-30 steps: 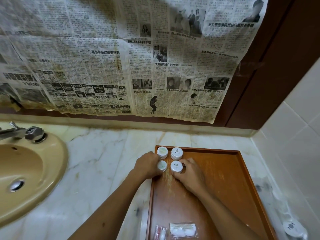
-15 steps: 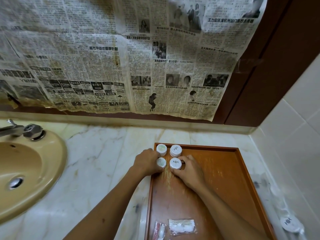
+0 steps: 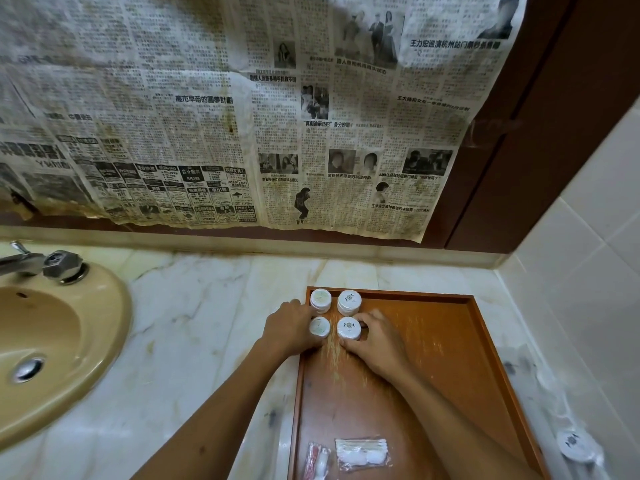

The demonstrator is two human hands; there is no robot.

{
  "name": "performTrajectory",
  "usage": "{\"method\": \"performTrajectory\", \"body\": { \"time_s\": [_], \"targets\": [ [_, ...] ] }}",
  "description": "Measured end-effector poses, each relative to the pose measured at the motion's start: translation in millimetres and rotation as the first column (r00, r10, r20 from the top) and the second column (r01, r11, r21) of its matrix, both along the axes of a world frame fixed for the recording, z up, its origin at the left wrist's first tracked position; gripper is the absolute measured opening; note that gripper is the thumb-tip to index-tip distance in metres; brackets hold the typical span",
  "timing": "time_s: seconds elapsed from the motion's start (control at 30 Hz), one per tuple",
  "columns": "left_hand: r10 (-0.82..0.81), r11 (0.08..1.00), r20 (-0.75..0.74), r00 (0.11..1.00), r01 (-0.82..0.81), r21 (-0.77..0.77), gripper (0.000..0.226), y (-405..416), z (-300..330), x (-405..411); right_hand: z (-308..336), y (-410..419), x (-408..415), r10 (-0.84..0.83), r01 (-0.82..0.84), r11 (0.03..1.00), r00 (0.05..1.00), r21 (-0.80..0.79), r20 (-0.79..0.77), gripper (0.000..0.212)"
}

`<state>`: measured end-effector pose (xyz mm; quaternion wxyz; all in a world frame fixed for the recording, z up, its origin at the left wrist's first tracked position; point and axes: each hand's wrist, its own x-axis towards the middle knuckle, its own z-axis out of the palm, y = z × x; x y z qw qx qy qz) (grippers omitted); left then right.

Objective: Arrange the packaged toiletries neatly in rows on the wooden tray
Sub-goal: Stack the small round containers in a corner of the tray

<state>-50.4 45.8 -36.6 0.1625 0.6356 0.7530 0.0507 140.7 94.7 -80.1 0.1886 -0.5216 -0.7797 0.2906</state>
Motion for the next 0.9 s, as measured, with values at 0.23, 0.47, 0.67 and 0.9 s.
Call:
{"method": "performTrajectory", "body": {
  "time_s": [0.23, 0.47, 0.67, 0.9],
  "targets": [
    [-0.002, 1.0, -0.014, 1.0, 0.002, -0.002, 0.05, 1.9, -1.9, -1.1, 0.8, 1.6, 0.6, 0.003, -0.003, 1.0, 1.0, -0.007, 0.003, 0.046],
    [0.012, 1.0, 0.012, 1.0, -0.012, 0.005, 0.051, -4.5, -3.5, 1.2, 4.7, -4.3, 5.5, -0.031, 0.031, 0.999, 0.999, -0.012, 0.011, 0.065],
    [0.087, 0.995, 0.153, 0.984, -0.094, 0.043, 0.072, -34.8, -14.1, 1.7, 3.3, -27.4, 26.9, -0.09, 0.091, 0.995, 0.996, -0.044, 0.028, 0.067],
    [0.111, 0.992, 0.174, 0.978, -0.12, 0.038, 0.07, -97.3, -13.0, 18.9, 12.1, -74.8, 66.1, 0.032, -0.028, 0.999, 0.995, -0.046, 0.097, 0.052]
  ]
}}
